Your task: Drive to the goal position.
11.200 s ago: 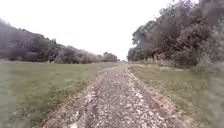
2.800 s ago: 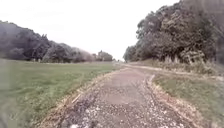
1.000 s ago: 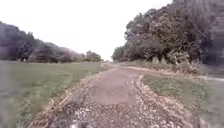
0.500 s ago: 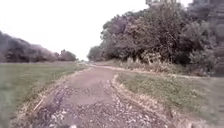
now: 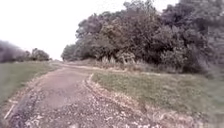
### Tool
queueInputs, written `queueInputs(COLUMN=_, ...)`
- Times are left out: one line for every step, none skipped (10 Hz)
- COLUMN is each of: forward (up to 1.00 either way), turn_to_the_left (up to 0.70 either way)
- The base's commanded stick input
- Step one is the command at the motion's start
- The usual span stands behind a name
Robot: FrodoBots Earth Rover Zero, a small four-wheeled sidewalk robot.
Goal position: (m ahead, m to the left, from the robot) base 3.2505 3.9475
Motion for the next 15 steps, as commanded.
queueInputs(forward=0.00, turn_to_the_left=-0.05)
queueInputs(forward=0.00, turn_to_the_left=-0.05)
queueInputs(forward=0.00, turn_to_the_left=0.00)
queueInputs(forward=0.00, turn_to_the_left=0.29)
queueInputs(forward=0.00, turn_to_the_left=0.58)
queueInputs(forward=0.00, turn_to_the_left=0.85)
queueInputs(forward=0.00, turn_to_the_left=0.85)
queueInputs(forward=0.00, turn_to_the_left=0.85)
queueInputs(forward=0.00, turn_to_the_left=0.85)
queueInputs(forward=0.00, turn_to_the_left=0.85)
queueInputs(forward=0.00, turn_to_the_left=0.85)
queueInputs(forward=0.00, turn_to_the_left=0.85)
queueInputs(forward=0.00, turn_to_the_left=0.85)
queueInputs(forward=0.00, turn_to_the_left=0.85)
queueInputs(forward=0.00, turn_to_the_left=0.85)
